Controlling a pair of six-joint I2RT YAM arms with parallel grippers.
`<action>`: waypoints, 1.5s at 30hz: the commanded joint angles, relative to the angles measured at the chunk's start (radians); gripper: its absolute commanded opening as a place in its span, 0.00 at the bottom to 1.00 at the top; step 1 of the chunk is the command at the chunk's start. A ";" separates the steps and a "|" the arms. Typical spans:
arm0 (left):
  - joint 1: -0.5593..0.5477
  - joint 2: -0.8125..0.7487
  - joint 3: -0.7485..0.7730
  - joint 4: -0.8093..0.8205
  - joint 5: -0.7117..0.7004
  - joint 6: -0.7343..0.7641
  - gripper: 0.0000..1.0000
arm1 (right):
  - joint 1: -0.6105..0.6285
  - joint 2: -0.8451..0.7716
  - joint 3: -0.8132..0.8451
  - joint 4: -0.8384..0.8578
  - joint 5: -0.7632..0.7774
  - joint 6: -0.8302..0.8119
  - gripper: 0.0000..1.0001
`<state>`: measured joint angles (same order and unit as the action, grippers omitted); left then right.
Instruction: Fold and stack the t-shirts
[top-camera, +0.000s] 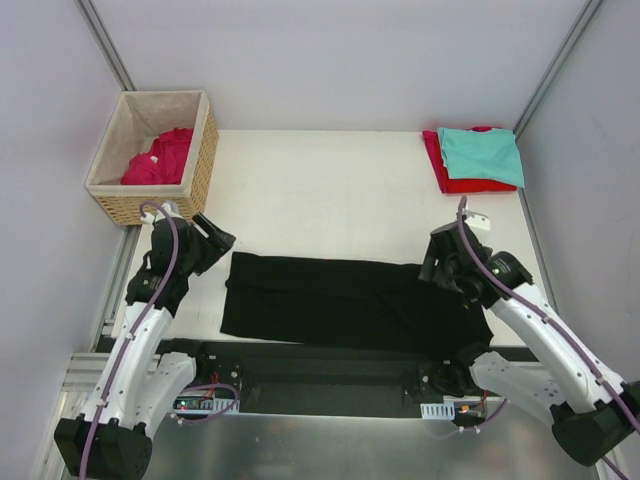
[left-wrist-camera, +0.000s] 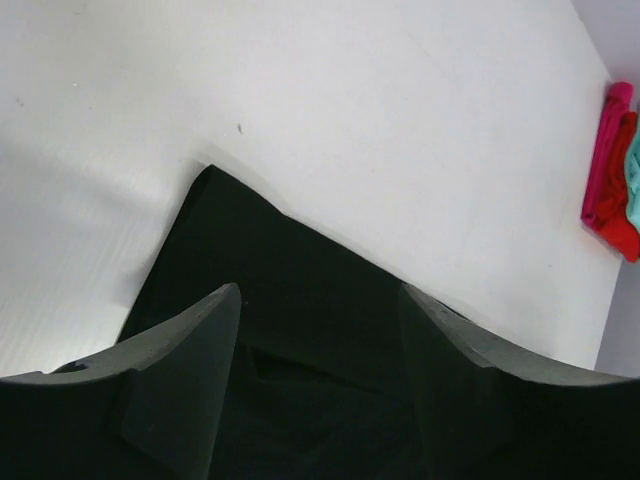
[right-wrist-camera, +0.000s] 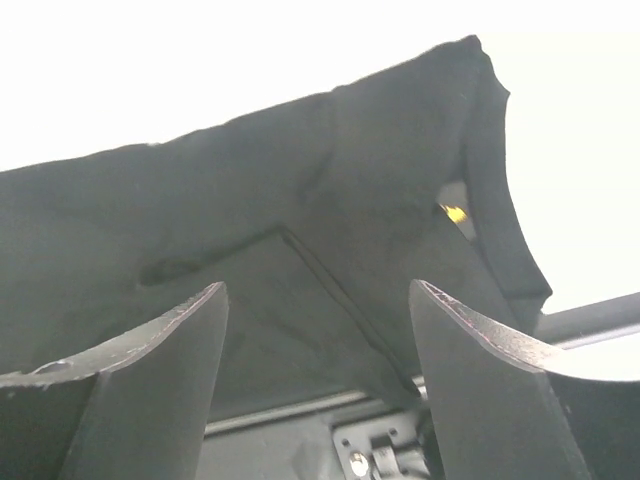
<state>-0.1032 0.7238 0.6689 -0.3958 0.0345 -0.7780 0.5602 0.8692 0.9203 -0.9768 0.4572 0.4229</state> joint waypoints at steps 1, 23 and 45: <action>-0.003 0.072 -0.044 0.075 -0.054 0.009 0.64 | 0.006 0.085 -0.017 0.189 0.017 -0.036 0.77; -0.079 0.468 -0.097 0.376 0.117 0.005 0.60 | -0.014 0.436 -0.110 0.420 -0.018 -0.021 0.78; -0.135 0.529 -0.121 0.350 0.031 0.026 0.59 | -0.049 0.638 -0.120 0.495 -0.028 -0.007 0.78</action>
<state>-0.2298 1.2438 0.5484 -0.0643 0.1211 -0.7715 0.5251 1.4467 0.7883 -0.5201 0.4316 0.4038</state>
